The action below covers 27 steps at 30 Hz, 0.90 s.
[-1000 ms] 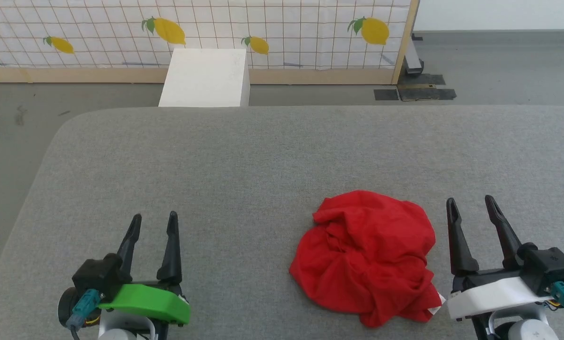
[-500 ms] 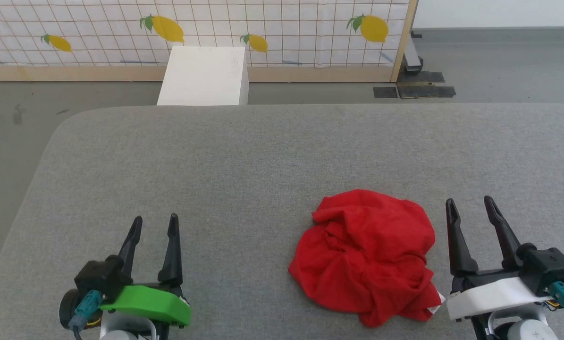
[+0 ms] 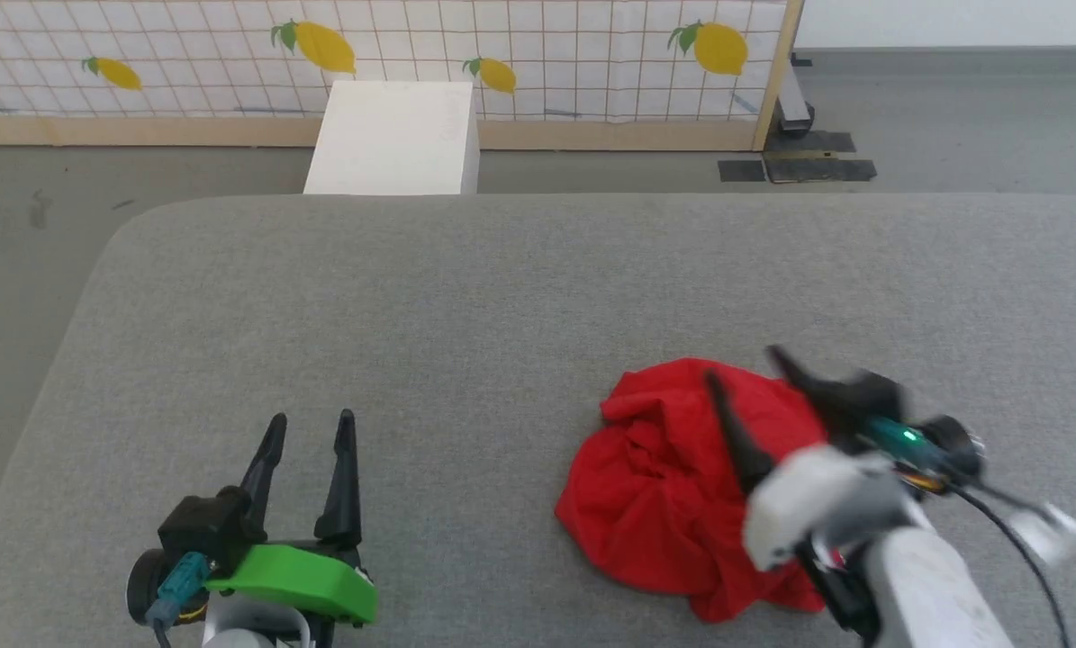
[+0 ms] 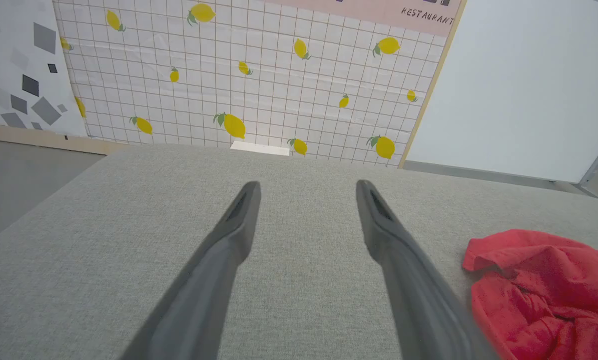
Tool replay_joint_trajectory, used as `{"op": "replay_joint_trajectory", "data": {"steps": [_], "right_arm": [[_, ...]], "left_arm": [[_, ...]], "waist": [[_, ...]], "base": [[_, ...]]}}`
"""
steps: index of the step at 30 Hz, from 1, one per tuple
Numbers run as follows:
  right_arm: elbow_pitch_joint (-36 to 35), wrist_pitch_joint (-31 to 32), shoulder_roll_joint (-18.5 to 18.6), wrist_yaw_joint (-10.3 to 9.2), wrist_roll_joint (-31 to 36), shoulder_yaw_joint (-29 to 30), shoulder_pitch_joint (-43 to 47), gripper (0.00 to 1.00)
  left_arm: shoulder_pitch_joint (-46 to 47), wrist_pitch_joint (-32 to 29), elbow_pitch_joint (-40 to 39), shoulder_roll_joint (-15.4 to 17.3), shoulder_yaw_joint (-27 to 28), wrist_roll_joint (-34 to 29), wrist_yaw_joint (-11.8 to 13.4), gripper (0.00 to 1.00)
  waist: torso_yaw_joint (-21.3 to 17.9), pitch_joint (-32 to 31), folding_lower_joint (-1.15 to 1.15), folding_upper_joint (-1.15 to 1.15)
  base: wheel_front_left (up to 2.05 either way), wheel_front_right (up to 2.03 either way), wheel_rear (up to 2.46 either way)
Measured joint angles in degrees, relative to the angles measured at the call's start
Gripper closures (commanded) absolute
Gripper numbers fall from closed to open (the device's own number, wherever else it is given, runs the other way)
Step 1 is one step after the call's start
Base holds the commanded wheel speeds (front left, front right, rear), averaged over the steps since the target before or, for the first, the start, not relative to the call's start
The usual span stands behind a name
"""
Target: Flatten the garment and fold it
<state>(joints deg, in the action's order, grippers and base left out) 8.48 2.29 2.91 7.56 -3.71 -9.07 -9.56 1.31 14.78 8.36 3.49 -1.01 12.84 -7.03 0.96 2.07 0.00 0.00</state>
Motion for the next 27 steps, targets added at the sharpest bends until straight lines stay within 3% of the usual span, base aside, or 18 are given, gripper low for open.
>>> {"op": "replay_joint_trajectory", "data": {"steps": [7,12,15,16,21,27], "right_arm": [[9.0,26.03,0.05,0.0,2.42,-4.56,-8.62,0.0],[11.72,36.02,1.24,0.01,3.12,-7.1,-11.4,0.0],[11.96,37.6,2.04,0.01,3.27,-7.39,-12.38,0.85],[11.96,37.53,2.27,0.0,3.27,-7.48,-12.75,1.0],[11.1,33.37,2.2,0.0,2.32,-7.67,-13.91,1.0],[7.43,23.56,0.83,0.0,-2.12,-9.92,-16.91,1.0]], "left_arm": [[0.95,0.0,-0.07,-0.22,-1.31,-0.03,-0.03,0.0],[1.46,0.0,-0.13,-0.33,-1.93,0.14,-0.04,0.0],[1.65,0.0,-0.11,-0.35,-2.1,0.3,-0.04,0.0],[1.68,0.0,-0.1,-0.36,-2.1,0.32,-0.04,0.0],[1.69,0.0,0.05,-0.36,-2.0,0.35,-0.04,0.0],[1.7,0.0,0.09,-0.4,-1.59,0.35,-0.04,0.0]], "waist": [[2.01,1.72,0.0,0.0],[3.82,3.2,0.0,0.0],[4.89,3.84,0.0,0.0],[5.21,4.02,0.0,0.0],[6.05,4.23,0.0,0.0],[5.43,3.62,0.0,0.0]], "base": [[0.0,0.0,0.0],[0.0,0.0,0.0],[0.0,0.0,0.0],[0.0,0.0,0.0],[0.0,0.0,0.0],[0.0,0.0,0.0]]}}
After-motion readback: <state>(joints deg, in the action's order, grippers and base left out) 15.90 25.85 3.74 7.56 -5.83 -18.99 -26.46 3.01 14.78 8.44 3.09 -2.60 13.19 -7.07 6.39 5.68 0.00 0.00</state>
